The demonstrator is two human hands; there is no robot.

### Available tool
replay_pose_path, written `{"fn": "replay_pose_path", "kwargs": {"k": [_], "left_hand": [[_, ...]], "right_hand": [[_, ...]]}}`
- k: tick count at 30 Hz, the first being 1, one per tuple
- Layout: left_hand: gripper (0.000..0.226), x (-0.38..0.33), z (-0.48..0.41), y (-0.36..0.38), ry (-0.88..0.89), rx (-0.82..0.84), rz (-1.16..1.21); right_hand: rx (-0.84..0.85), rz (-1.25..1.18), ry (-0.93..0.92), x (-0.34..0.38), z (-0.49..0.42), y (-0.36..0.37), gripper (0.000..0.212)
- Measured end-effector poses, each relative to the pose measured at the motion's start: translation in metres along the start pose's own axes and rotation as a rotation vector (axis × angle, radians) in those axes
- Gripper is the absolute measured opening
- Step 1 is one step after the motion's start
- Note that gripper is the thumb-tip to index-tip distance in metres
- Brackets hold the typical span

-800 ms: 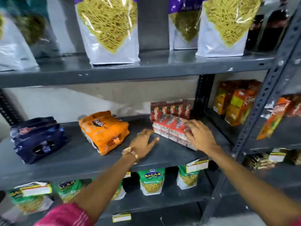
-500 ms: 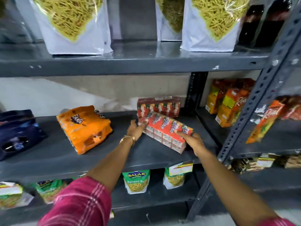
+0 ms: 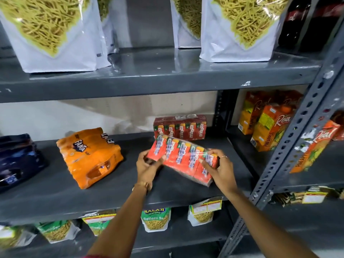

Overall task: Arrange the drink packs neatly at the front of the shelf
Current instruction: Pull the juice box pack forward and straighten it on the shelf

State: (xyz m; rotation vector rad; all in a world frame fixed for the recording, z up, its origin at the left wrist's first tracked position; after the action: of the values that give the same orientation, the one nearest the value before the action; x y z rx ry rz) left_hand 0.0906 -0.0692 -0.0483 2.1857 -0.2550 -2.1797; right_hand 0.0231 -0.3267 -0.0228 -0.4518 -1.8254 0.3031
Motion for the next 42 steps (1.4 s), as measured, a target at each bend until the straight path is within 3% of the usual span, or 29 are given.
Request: {"fn": "replay_pose_path", "kwargs": {"k": [2, 5, 8, 14, 17, 21, 24, 27, 28, 30, 32, 34, 37, 38, 40, 42], "left_hand": [[0.047, 0.011, 0.015, -0.006, 0.058, -0.038, 0.006], [0.052, 0.019, 0.020, -0.011, 0.102, -0.066, -0.070], [0.058, 0.014, 0.015, -0.011, 0.090, -0.058, -0.202], [0.055, -0.002, 0.003, 0.009, 0.034, -0.126, -0.383], [0.079, -0.002, 0.011, 0.028, 0.019, -0.113, -0.425], [0.103, 0.008, 0.036, 0.062, 0.012, 0.170, -0.169], [0.122, 0.009, 0.035, 0.071, -0.076, 0.405, -0.069], [0.133, 0.005, 0.022, 0.077, -0.181, 0.664, -0.054], [0.127, 0.002, 0.016, 0.080, -0.243, 0.714, -0.007], [0.081, -0.011, 0.004, 0.083, -0.401, 0.802, -0.036], [0.045, -0.024, -0.016, 0.075, -0.503, 0.881, -0.254], [0.036, -0.038, -0.039, 0.058, -0.502, 0.772, -0.539], [0.030, -0.071, -0.045, 0.056, -0.214, 0.688, -0.788], [0.028, -0.078, -0.036, 0.058, -0.077, 0.605, -0.739], [0.035, -0.077, -0.002, 0.054, 0.112, 0.265, -0.440], [0.067, -0.046, 0.043, 0.048, 0.149, -0.004, -0.185]], "right_hand": [[-0.028, -0.003, -0.056, 0.003, 0.001, 0.006, 0.056], [-0.114, -0.164, 0.037, -0.008, 0.002, 0.017, 0.101], [-0.026, -0.300, 0.141, -0.018, -0.005, 0.020, 0.113], [0.120, -0.183, 0.219, -0.017, -0.033, 0.009, 0.101], [0.099, -0.185, 0.287, -0.020, -0.037, 0.011, 0.095], [0.047, -0.445, 0.243, -0.015, -0.012, 0.017, 0.066], [-0.141, -0.560, 0.170, -0.014, 0.019, 0.025, 0.060], [-0.273, -0.547, 0.123, -0.009, 0.044, 0.031, 0.024], [-0.215, -0.495, 0.115, -0.006, 0.048, 0.036, 0.022], [-0.027, -0.354, 0.134, 0.001, 0.052, 0.047, 0.024], [0.083, -0.284, 0.167, 0.005, 0.050, 0.059, 0.020], [0.093, -0.166, 0.160, 0.012, 0.041, 0.064, 0.011], [0.050, -0.098, 0.120, 0.015, 0.025, 0.054, 0.013], [-0.031, -0.157, 0.116, 0.013, 0.019, 0.042, 0.019], [-0.262, -0.314, 0.137, -0.001, 0.005, 0.010, 0.039], [-0.340, -0.396, 0.229, -0.019, -0.016, -0.017, 0.058]]}}
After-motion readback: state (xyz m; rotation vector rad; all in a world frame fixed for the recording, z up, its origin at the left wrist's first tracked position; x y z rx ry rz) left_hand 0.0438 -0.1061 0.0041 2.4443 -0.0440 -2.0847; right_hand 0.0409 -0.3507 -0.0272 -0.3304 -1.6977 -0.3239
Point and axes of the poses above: each hand's wrist, its own z-axis away from the middle knuckle, its own y-axis out of the palm, x = y × z, the point moved 4 cm from there along -z, towards the middle knuckle, and after that the axes turned 15 degrees about x, right-handed, at the moved point
